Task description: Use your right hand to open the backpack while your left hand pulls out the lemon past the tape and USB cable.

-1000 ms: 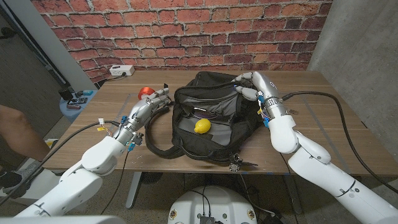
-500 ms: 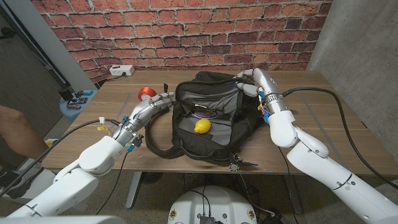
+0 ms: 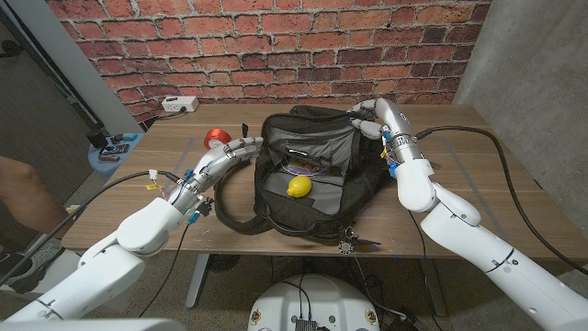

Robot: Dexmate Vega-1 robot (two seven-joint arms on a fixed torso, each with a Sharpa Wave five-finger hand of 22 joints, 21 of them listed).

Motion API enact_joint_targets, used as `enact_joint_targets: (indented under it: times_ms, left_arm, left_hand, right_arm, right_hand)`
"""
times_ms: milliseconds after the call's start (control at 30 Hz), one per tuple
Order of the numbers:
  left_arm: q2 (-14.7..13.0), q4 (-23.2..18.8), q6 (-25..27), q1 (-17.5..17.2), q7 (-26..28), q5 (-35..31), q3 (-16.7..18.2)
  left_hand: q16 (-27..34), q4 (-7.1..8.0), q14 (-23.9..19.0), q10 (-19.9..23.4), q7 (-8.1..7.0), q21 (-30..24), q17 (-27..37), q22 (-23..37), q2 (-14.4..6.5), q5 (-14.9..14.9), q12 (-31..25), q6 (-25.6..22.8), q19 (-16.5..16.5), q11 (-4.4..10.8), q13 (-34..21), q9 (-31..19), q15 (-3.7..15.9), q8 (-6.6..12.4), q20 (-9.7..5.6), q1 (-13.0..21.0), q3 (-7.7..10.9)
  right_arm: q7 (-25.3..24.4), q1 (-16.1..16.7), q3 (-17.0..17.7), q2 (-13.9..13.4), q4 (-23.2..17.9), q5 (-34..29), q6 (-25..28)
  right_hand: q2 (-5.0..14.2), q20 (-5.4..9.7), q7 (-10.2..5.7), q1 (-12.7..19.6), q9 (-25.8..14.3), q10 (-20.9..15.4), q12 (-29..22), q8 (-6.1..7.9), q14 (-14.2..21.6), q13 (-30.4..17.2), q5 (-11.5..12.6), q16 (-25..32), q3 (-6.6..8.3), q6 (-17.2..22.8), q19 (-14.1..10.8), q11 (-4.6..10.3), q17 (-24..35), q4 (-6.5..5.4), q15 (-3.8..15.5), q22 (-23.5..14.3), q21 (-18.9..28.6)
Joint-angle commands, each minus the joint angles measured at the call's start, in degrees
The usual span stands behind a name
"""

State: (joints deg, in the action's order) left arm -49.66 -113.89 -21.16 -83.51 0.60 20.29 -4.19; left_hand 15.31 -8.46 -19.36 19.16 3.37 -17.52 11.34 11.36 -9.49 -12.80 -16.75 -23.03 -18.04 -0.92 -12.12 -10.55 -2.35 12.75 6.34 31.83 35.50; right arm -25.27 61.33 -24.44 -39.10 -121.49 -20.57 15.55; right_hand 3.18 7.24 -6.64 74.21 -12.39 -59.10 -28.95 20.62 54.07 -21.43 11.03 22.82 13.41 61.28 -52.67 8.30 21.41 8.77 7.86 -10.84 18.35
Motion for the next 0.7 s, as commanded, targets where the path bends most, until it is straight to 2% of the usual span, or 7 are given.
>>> enact_joint_targets:
  times_ms: [33,300,600,700]
  left_arm:
    - [-0.4,0.5,1.0,5.8,-3.1,-1.3,-3.6]
    - [-2.1,-0.9,3.2,8.2,-4.8,-1.4,-5.8]
    - [-5.7,-2.8,6.4,9.6,-6.0,-2.6,-6.1]
    - [-7.3,-3.6,8.0,10.8,-6.9,-3.5,-6.4]
  left_hand:
    - [0.3,-0.52,-0.6,0.5,0.02,-0.3,0.1,0.1,0.2,-0.3,-0.2,-0.8,-0.5,0.21,-0.1,-0.1,-0.14,0.18,0.04,0.9,0.06]
    - [0.2,-1.05,-0.9,0.8,-0.19,-0.4,0.0,0.2,0.5,-0.4,-0.1,-1.3,-0.7,0.43,-0.2,-0.1,0.11,0.14,-0.06,1.5,-0.11]
    - [0.2,-2.05,-2.2,2.5,-0.56,-1.0,-0.3,0.2,1.7,-0.7,-0.5,-2.8,-2.2,0.61,-0.3,-0.1,0.67,0.20,-0.35,3.1,-0.43]
    - [0.2,-2.21,-2.5,3.2,-0.70,-1.2,-0.4,0.1,2.6,-0.7,-0.7,-3.4,-2.9,1.08,-0.4,-0.1,0.91,0.25,-0.40,3.6,-0.82]
  right_arm:
    - [-0.7,-1.5,0.0,0.2,2.0,1.7,0.6]
    - [-1.2,-1.6,0.3,-0.1,2.5,3.0,-0.3]
    - [-1.8,-1.5,0.8,-0.2,3.2,4.6,-1.5]
    - [-2.1,-1.5,1.0,-0.2,3.4,5.1,-2.0]
  right_hand:
    - [0.21,2.96,0.39,0.9,-0.3,-0.4,-0.3,-0.11,0.5,-0.1,0.2,-0.3,-0.16,0.2,0.2,-0.02,0.2,0.03,5.95,-0.1,0.2]
    - [0.28,2.98,0.53,1.0,-0.3,-0.5,-0.3,-0.18,0.6,-0.2,0.2,-0.3,-0.41,0.2,0.2,-0.09,0.3,0.00,5.95,-0.1,0.3]
    - [0.37,2.98,0.53,1.1,-0.3,-0.3,-0.2,-0.29,0.6,-0.2,0.2,-0.5,-0.61,0.2,0.2,-0.09,0.3,-0.01,5.96,-0.1,0.4]
    - [0.40,3.01,0.49,1.2,-0.3,-0.3,-0.2,-0.35,0.6,-0.2,0.2,-0.5,-0.69,0.1,0.3,-0.08,0.4,-0.01,5.95,-0.1,0.4]
